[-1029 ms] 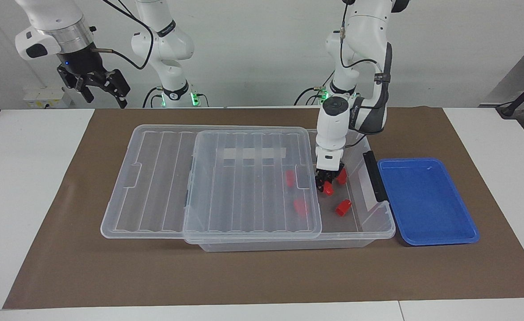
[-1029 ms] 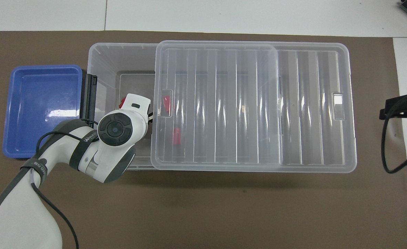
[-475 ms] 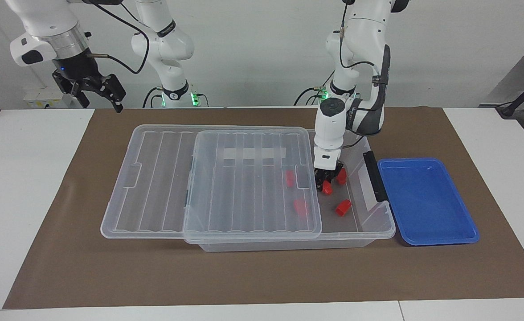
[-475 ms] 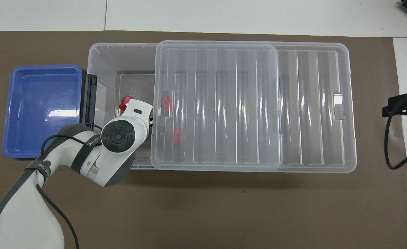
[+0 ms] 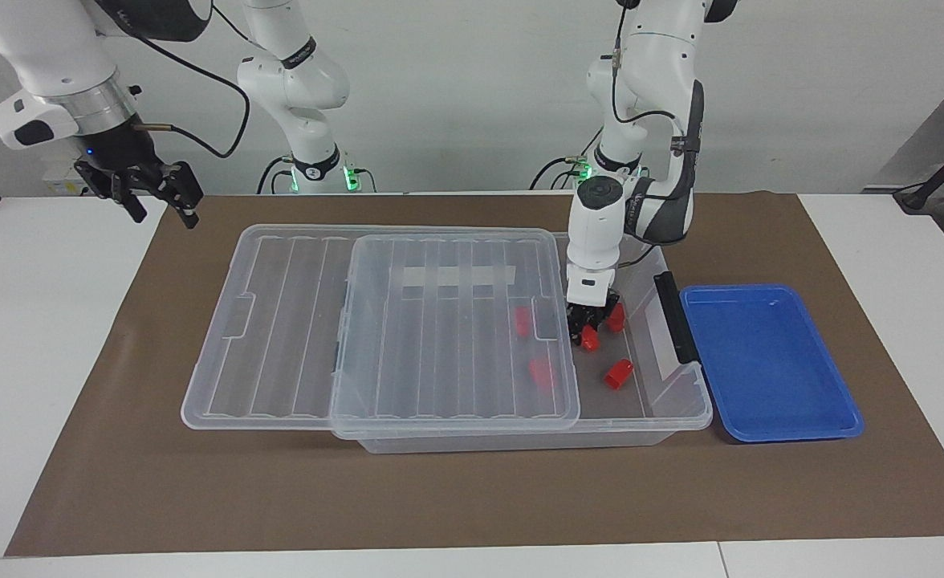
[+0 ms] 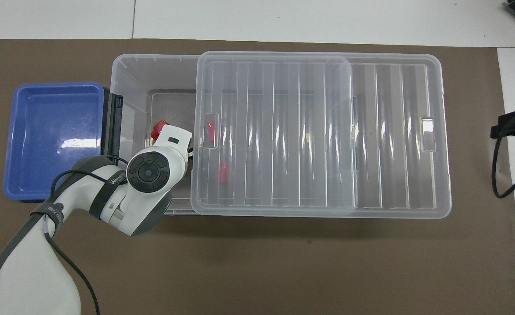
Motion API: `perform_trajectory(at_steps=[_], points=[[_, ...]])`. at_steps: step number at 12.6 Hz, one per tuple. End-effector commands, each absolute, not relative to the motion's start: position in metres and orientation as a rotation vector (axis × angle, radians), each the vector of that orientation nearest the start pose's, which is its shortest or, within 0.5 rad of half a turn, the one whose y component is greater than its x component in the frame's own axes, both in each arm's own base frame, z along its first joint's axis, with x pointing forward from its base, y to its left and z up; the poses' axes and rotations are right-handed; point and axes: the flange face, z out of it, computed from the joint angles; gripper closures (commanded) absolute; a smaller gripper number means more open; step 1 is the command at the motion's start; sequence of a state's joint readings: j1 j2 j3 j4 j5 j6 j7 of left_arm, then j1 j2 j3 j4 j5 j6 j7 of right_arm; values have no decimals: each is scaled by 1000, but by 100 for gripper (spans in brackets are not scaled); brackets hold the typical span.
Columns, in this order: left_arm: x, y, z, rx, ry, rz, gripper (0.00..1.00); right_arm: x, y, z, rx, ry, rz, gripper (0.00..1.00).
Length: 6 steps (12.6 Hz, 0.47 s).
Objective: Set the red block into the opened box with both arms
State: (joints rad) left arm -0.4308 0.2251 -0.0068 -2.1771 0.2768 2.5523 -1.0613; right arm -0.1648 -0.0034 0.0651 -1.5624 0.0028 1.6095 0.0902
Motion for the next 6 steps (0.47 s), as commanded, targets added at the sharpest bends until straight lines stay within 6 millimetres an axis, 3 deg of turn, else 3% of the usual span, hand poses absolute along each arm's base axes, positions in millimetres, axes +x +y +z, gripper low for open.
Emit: perform_trajectory(at_steps=[1,2,4,6], points=[[520,-246,304,-3030,-630,-385,54,557,-72,616,-3139,248,-115,67],[521,-246,305,-3030,-626,-386,51,559,-78,610,-3142,214,-118,95],[521,-246,311,-3030,-622,-392,47,561,-90,592,-3143,223,-132,100],[528,-245,334,-2991,-621,-367,48,564,-98,576,-3142,242,-161,100]])
